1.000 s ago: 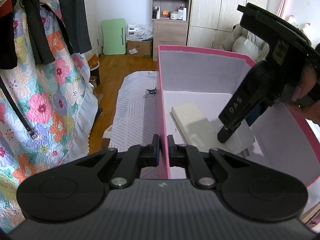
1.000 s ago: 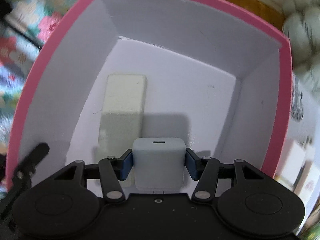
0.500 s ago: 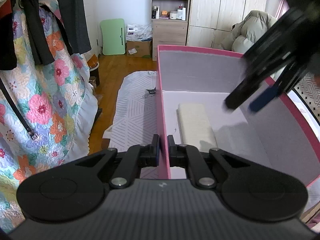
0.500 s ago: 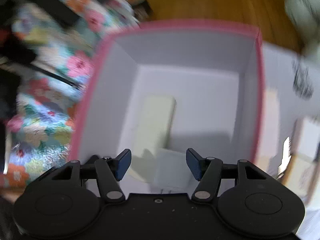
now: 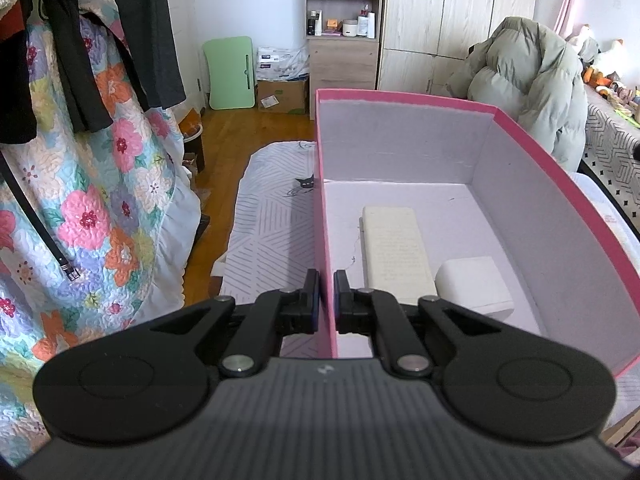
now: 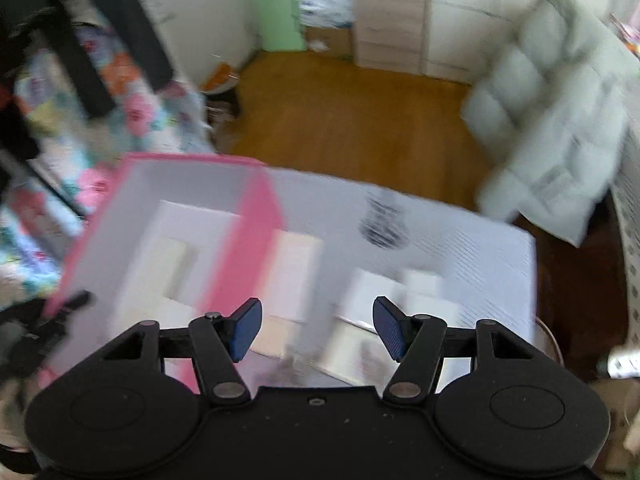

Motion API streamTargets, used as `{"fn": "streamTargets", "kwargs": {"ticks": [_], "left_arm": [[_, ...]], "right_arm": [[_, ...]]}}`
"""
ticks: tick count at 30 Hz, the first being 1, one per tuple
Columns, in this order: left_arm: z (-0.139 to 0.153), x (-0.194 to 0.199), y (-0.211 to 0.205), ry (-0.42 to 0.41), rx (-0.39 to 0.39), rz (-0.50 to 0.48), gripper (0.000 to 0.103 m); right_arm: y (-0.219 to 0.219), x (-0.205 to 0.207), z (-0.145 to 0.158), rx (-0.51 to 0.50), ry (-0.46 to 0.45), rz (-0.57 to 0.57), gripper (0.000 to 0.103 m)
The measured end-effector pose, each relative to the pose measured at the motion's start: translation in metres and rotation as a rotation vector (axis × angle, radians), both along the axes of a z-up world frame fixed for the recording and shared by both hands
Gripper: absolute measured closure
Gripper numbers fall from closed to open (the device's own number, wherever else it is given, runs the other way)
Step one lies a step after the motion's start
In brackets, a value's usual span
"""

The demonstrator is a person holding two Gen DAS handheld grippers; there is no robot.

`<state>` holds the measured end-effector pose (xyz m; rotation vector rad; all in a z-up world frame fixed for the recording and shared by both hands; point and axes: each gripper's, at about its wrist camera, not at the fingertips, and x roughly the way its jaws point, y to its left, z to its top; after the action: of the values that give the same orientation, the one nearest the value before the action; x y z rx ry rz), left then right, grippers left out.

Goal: Organize rigid objects
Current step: 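Carry the white charger into the box beside the cream bar and release, then grasp the white rectangular adapter with the right gripper, then carry the white adapter into the pink box and release it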

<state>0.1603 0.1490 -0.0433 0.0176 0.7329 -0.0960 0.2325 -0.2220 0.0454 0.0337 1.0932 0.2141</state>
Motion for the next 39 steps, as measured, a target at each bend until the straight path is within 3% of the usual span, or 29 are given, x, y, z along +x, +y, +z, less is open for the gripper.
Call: {"fn": "streamTargets", "kwargs": {"ticks": [5, 10, 15, 23, 24, 27, 39], "left_arm": [[-0.002, 0.001, 0.0, 0.007, 0.008, 0.003, 0.097], [-0.003, 0.003, 0.0, 0.012, 0.01, 0.004, 0.097], [-0.004, 0.003, 0.002, 0.013, 0.009, 0.001, 0.097], [-0.005, 0.003, 0.002, 0.007, 0.017, 0.001, 0.097], [-0.005, 0.002, 0.003, 0.007, 0.014, 0.001, 0.097], [-0.005, 0.002, 0.001, 0.007, 0.014, 0.001, 0.097], [-0.004, 0.002, 0.002, 0.007, 0.005, 0.004, 0.097]], "right_arm": [[-0.028, 0.001, -0.051, -0.049, 0.059, -0.081, 0.036], [-0.037, 0.014, -0.083, -0.069, 0.081, -0.097, 0.036], [-0.036, 0.02, -0.097, -0.079, 0.103, -0.113, 0.032], [-0.035, 0.032, -0.122, -0.114, 0.12, -0.151, 0.034], [-0.034, 0.031, -0.122, -0.111, 0.11, -0.154, 0.04], [-0.031, 0.019, -0.111, -0.113, 0.071, -0.174, 0.04], [0.004, -0.045, -0.042, -0.096, -0.107, -0.046, 0.043]]}}
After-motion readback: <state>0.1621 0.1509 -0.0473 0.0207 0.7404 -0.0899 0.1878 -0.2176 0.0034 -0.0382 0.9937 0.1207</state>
